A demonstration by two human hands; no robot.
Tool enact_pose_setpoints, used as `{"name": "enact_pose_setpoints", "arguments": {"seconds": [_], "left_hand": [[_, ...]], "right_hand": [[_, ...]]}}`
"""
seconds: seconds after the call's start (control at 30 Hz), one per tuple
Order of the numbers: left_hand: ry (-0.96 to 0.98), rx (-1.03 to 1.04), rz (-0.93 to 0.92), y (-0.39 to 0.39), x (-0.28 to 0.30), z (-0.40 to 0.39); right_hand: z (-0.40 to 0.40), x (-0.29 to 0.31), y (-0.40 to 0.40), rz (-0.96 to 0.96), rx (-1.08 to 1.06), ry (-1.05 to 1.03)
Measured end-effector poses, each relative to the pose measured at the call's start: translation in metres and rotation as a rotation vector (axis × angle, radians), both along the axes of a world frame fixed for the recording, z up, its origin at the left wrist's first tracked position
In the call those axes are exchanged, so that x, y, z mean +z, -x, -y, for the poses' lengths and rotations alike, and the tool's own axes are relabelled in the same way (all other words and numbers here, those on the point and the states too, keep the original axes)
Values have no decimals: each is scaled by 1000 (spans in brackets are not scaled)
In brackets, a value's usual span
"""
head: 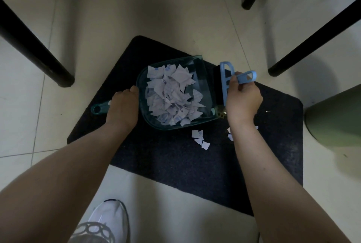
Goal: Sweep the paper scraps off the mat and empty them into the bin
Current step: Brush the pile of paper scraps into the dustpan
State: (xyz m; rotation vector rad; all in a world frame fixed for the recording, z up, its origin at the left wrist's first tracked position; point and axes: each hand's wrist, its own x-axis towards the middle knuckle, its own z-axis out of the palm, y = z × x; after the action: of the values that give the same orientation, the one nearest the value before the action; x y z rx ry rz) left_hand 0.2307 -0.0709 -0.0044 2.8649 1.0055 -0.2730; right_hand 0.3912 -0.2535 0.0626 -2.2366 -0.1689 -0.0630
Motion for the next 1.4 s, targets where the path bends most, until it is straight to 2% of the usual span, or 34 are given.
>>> {"name": "enact_pose_setpoints", "arguments": {"seconds": [0.13,0.33,0.5,0.6,0.8,0.97,1.1,1.2,1.3,1.4], "left_hand": [[-3,-18,-32,2,-3,-2],[-170,-217,-294,16,-8,-22],[-197,-303,-434,21,-10,-26],[-194,-293,-439,20,-12,-17],[-190,-268,-414,21,-15,-6],[-189,-249,-399,21,-18,-5],[-173,-240,-375,22,-19,-6],[-175,-244,-389,22,-16,-5],[-160,-240,-388,21,-15,-6],[-165,-236,-395,20,-15,-6]], "right_hand": [[23,-12,-10,-28,-127,38],[74,-41,-17,-91,-312,185],[84,-63,-4,-207,-242,226],[76,-76,18,-243,-164,217],[67,-98,65,-199,-162,245],[39,-100,93,-257,-44,261],[27,-89,94,-280,21,144],[33,-80,82,-267,-41,75],[43,-78,67,-231,-133,196],[43,-82,70,-229,-114,291]]}}
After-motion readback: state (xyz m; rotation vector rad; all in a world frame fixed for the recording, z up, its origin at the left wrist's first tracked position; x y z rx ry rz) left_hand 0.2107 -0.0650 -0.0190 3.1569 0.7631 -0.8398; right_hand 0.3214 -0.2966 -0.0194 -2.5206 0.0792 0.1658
